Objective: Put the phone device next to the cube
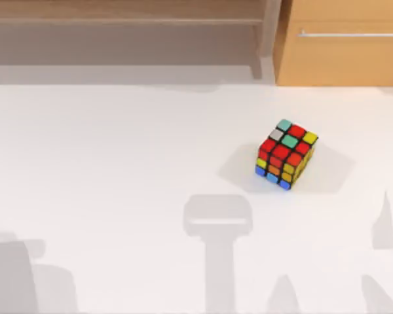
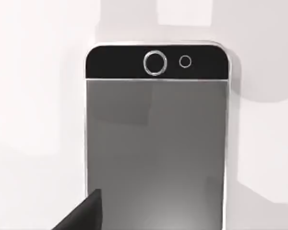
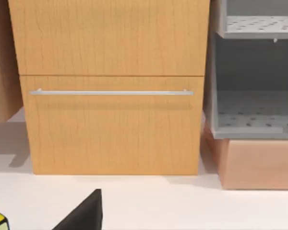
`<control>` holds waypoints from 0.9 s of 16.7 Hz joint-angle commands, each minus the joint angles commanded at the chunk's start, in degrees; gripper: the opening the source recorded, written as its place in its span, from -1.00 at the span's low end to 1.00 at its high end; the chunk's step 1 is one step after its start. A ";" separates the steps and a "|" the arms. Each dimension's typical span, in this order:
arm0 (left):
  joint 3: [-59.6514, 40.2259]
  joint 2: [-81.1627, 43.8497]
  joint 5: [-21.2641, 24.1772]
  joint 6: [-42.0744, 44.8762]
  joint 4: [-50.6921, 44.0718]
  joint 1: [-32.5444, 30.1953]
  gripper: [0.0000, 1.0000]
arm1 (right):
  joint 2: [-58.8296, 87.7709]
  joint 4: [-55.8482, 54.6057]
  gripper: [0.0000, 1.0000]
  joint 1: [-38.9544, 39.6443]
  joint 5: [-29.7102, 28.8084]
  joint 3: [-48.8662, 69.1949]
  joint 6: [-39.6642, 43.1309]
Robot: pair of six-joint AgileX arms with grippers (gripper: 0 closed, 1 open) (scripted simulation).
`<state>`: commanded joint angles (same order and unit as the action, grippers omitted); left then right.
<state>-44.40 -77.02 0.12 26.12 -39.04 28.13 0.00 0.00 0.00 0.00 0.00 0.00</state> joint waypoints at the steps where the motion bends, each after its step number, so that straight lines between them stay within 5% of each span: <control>1: -2.41 -4.27 -0.01 1.44 -2.14 1.54 1.00 | 0.00 0.00 1.00 0.00 0.00 0.00 0.00; 6: -11.24 -18.74 -0.10 6.50 -9.30 6.92 1.00 | 0.00 0.00 1.00 0.00 0.00 0.00 0.00; 15: -11.78 -21.22 -0.10 7.12 -9.22 7.57 1.00 | 0.00 0.00 1.00 0.00 0.00 0.00 0.00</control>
<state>-56.18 -98.25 0.01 33.25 -48.26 35.69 0.00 0.00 0.00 0.00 0.00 0.00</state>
